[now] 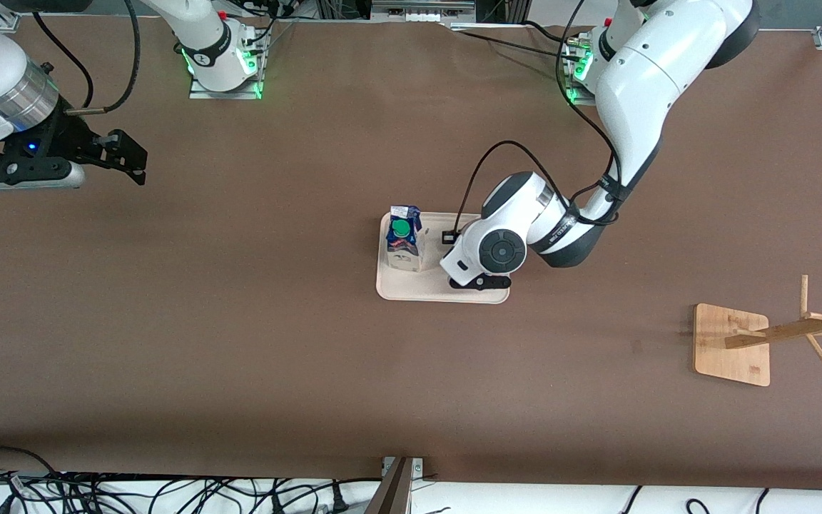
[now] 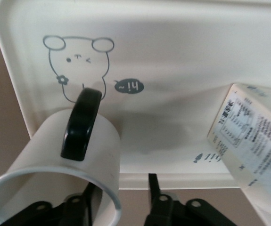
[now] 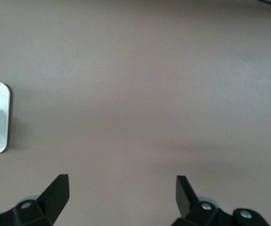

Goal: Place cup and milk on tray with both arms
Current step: 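Lower the mug onto the tray beside the carton and open the left gripper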

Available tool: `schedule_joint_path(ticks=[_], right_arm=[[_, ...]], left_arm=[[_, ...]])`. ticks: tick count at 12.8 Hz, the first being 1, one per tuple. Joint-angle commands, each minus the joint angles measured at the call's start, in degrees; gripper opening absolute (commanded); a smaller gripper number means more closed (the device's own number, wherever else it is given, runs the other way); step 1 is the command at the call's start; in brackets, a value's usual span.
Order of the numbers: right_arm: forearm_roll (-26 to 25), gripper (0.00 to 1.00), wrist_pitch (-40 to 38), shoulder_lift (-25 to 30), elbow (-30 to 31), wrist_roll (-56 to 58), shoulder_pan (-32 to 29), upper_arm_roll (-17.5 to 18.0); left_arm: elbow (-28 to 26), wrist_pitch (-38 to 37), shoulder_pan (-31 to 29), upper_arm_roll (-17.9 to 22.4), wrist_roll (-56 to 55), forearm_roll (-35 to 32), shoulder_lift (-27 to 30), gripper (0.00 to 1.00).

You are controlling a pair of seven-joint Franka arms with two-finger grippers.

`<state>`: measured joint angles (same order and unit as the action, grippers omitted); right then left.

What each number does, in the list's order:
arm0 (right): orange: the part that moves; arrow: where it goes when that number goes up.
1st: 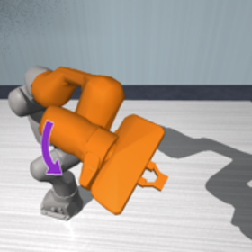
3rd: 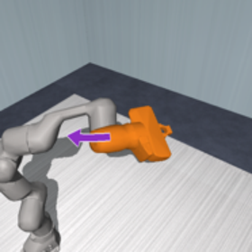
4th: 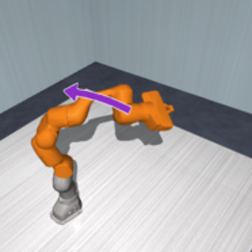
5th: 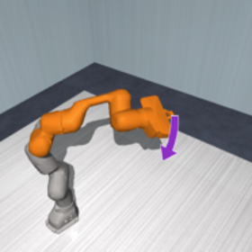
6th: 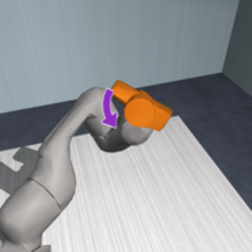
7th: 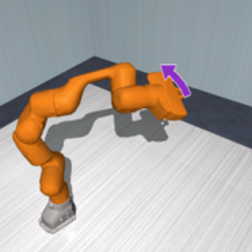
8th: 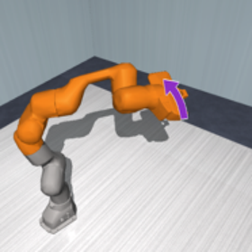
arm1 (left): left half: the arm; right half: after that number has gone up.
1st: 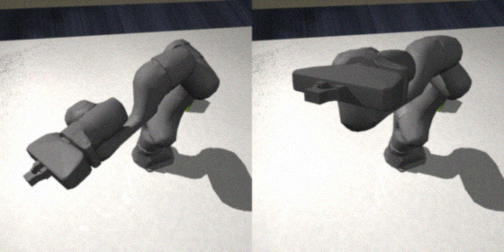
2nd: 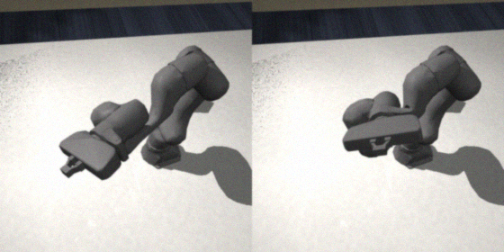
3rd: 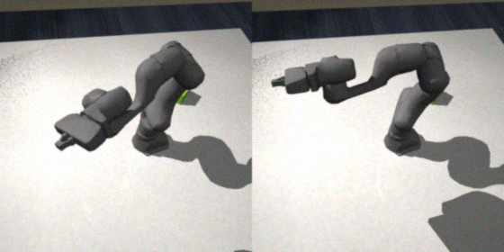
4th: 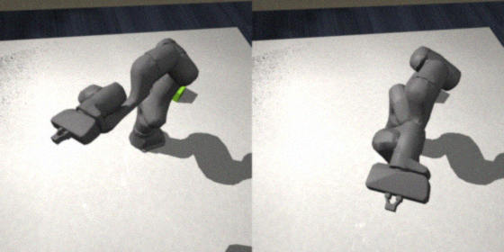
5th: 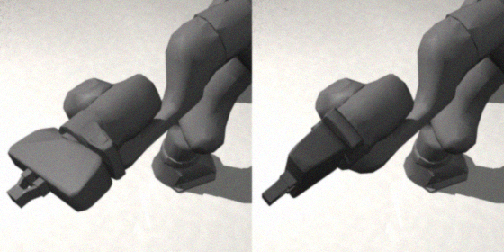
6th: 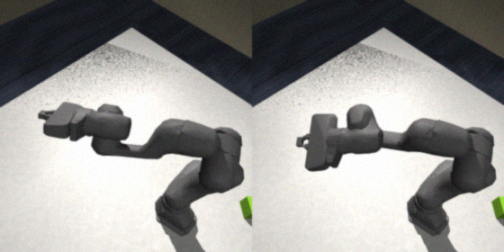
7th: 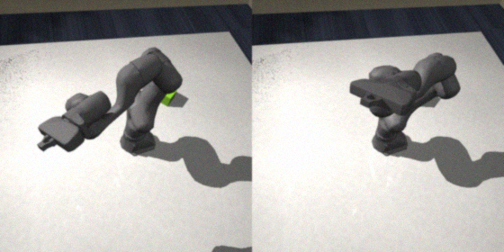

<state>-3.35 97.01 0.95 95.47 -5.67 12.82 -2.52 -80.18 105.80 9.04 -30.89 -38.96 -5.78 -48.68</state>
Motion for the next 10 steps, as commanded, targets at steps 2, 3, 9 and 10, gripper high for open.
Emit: schedule_joint_path(ticks=[2,3,9,10], right_arm=[[-0.87,1.0,-0.94,-0.33,-1.07,0.31,-0.17,0.24],[-0.87,1.0,-0.94,-0.33,-1.07,0.31,-0.25,0.24],[-0.87,1.0,-0.94,-0.33,-1.07,0.31,-0.17,0.24],[-0.87,1.0,-0.94,-0.33,-1.07,0.31,-0.17,0.24]], left_arm=[[3.54,-1.47,-0.43,-0.4,-0.06,-0.19,0.16,1.0],[3.62,-1.47,-0.78,-0.4,-0.24,-0.19,1.12,1.0],[8.19,-9.45,-4.56,-0.31,4.05,-0.81,9.28,1.0],[8.46,-10.69,-6.39,-0.4,6.59,-0.72,10.43,1.0]])
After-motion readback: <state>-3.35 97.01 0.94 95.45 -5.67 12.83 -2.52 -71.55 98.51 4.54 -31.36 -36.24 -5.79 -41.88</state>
